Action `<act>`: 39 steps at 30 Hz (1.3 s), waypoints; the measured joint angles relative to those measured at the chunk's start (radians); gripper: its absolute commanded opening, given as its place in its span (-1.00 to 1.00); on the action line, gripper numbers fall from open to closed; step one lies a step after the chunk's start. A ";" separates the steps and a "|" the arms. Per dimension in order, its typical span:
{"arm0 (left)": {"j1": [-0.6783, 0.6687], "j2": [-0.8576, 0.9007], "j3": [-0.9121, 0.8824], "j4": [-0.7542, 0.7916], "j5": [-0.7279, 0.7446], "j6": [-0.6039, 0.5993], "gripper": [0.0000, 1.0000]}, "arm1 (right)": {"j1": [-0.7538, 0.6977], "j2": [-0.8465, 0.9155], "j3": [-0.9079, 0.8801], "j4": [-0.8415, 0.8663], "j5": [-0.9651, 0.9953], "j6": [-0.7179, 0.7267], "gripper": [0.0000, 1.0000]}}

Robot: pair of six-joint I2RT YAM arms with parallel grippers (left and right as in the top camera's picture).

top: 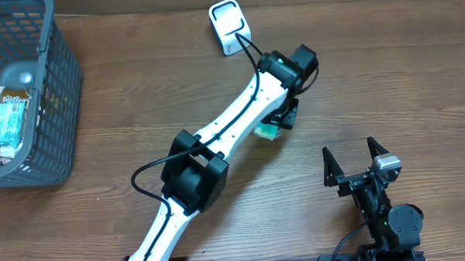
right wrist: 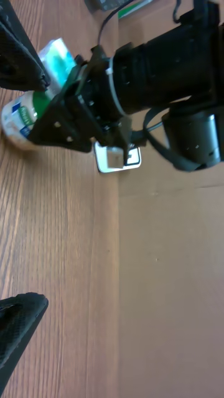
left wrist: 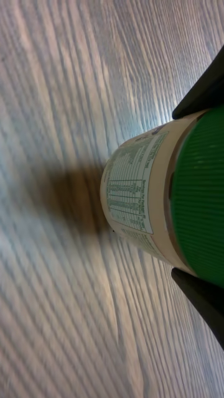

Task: Scan the item barcode
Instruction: 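Hold the tub under the scanner, then lower it onto the table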

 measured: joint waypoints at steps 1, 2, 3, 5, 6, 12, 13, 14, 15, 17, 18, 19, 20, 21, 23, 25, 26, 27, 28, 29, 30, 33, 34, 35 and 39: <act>-0.008 0.008 0.000 0.003 0.000 -0.003 -0.17 | 0.000 0.000 0.000 0.000 0.000 0.000 1.00; -0.011 0.014 0.000 0.005 0.000 -0.005 -0.16 | 0.000 0.000 0.000 0.000 0.000 0.000 1.00; -0.015 0.021 0.000 0.007 0.000 -0.005 -0.16 | 0.000 0.000 0.000 0.000 0.000 0.000 1.00; -0.021 0.033 0.000 0.008 0.000 -0.005 -0.14 | 0.000 0.000 0.000 0.000 0.000 0.001 1.00; -0.023 0.037 0.000 0.008 0.000 -0.005 -0.11 | 0.000 0.000 0.000 0.000 0.000 0.000 1.00; -0.023 0.042 0.000 0.008 0.000 -0.005 0.70 | 0.000 0.000 0.000 0.000 0.000 0.000 1.00; -0.023 0.043 0.000 0.008 0.001 -0.007 0.94 | 0.000 0.000 0.000 0.000 0.000 0.000 1.00; -0.023 0.044 0.000 0.008 0.001 -0.007 1.00 | 0.000 0.000 0.000 0.000 0.000 0.000 1.00; -0.023 0.045 0.000 0.007 0.004 -0.009 1.00 | 0.000 0.000 0.000 0.000 0.000 0.000 1.00; -0.023 0.045 0.000 0.007 0.011 -0.008 1.00 | 0.000 0.000 0.000 0.000 0.000 0.000 1.00; -0.023 0.045 0.000 0.007 0.013 -0.007 1.00 | 0.000 0.000 0.000 0.000 0.000 0.000 1.00; -0.023 0.045 0.000 0.005 0.015 -0.005 1.00 | 0.000 0.000 0.000 0.000 0.000 0.001 1.00; -0.023 0.045 0.000 0.000 0.017 -0.003 1.00 | 0.000 0.000 0.000 0.000 0.000 0.000 1.00; -0.023 0.045 0.002 -0.011 0.018 0.000 1.00 | 0.000 0.000 0.000 0.001 0.000 0.001 1.00; -0.021 0.047 0.022 -0.054 0.021 0.008 1.00 | 0.000 0.000 0.000 0.000 0.000 0.000 1.00; -0.019 0.052 0.068 -0.101 0.022 0.016 1.00 | 0.000 0.000 0.000 0.000 0.000 0.001 1.00; -0.016 0.055 0.104 -0.127 0.026 0.019 1.00 | 0.000 0.000 0.000 0.000 0.000 0.001 1.00; -0.014 0.057 0.141 -0.148 0.028 0.019 1.00 | 0.000 0.000 0.000 0.000 0.000 0.001 1.00; -0.011 0.057 0.185 -0.169 0.028 0.019 1.00 | 0.000 0.000 0.000 0.000 0.000 0.000 1.00; -0.008 0.057 0.221 -0.188 0.028 0.021 1.00 | 0.000 0.000 0.000 0.000 0.000 0.000 1.00; -0.006 0.057 0.259 -0.206 0.028 0.023 0.95 | 0.000 0.000 0.000 0.000 0.000 0.000 1.00; -0.006 0.055 0.307 -0.226 0.028 0.023 0.73 | 0.000 0.000 0.000 0.000 0.000 0.000 1.00; -0.006 0.055 0.307 -0.232 0.028 0.025 0.67 | 0.000 0.000 0.000 0.000 0.000 0.000 1.00; -0.006 0.056 0.306 -0.238 0.028 0.028 0.62 | 0.000 0.000 0.000 0.000 0.000 0.000 1.00; -0.008 0.056 0.278 -0.230 0.032 0.031 0.34 | 0.000 0.000 0.000 0.000 0.000 0.000 1.00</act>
